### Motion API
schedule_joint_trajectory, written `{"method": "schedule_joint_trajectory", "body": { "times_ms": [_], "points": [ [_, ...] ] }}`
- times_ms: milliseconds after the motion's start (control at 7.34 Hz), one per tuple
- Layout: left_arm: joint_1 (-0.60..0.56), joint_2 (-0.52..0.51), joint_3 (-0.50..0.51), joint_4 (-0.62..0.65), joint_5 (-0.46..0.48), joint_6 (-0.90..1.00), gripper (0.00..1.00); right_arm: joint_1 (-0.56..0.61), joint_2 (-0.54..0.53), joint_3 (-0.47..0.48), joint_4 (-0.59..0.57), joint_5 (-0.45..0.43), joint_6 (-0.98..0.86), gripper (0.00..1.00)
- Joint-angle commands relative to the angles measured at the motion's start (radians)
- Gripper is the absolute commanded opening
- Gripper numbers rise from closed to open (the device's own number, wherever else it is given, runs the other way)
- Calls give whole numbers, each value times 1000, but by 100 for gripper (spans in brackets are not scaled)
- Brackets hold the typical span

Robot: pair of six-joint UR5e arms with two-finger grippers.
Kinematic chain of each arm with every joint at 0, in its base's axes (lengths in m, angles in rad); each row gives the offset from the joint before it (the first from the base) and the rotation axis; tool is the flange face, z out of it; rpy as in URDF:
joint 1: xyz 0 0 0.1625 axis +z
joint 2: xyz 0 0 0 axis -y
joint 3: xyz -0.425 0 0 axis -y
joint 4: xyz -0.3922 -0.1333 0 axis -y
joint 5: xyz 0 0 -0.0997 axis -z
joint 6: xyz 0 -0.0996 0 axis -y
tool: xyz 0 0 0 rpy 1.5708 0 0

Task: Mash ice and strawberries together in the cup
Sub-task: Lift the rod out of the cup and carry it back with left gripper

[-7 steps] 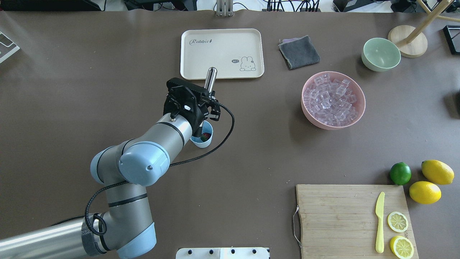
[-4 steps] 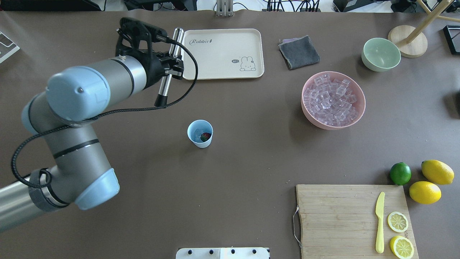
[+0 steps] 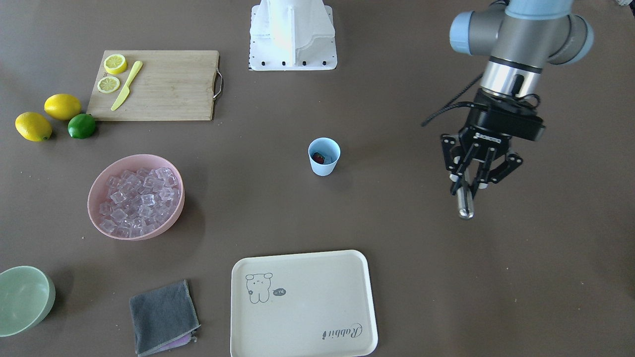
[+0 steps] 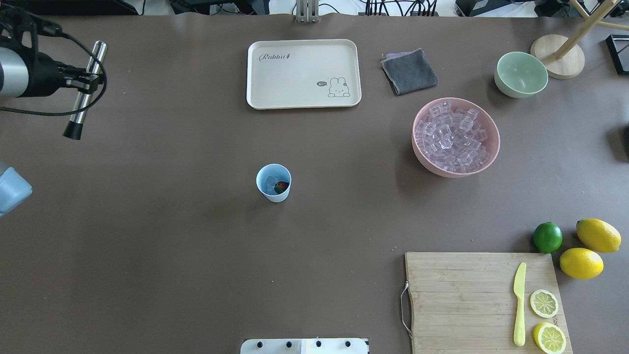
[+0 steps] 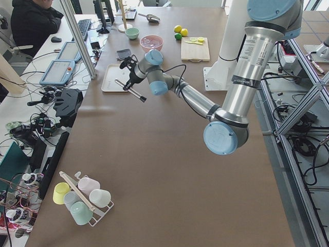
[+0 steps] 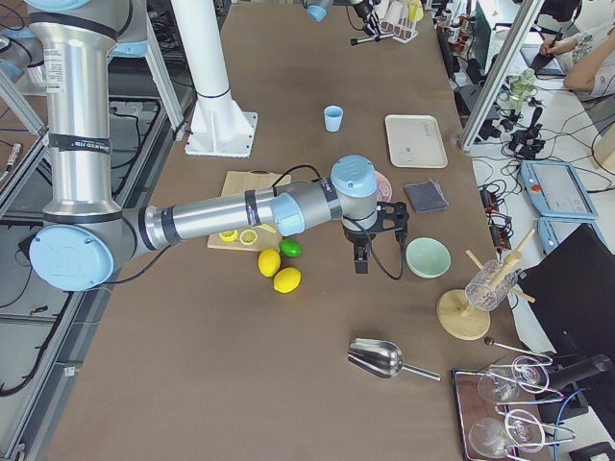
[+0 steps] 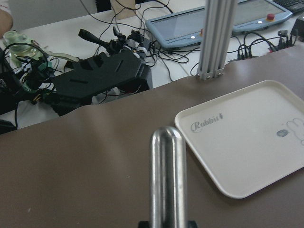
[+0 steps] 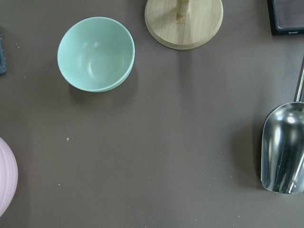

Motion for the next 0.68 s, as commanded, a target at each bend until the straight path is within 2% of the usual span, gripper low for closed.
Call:
{"method": "schedule_joint_trajectory", "body": {
  "times_ms": [0,136,545],
  "points": [
    [-105,186,225,-202,-83,60,0,-60,55,26,2,1,-3,99],
    [-154,200,286,-199,-157,60,0,-85,92,26,-8,17,3,99],
    [-159,188,312,-127,-210,31,0,-108,80,46,3,31,0,99]
  ]
}}
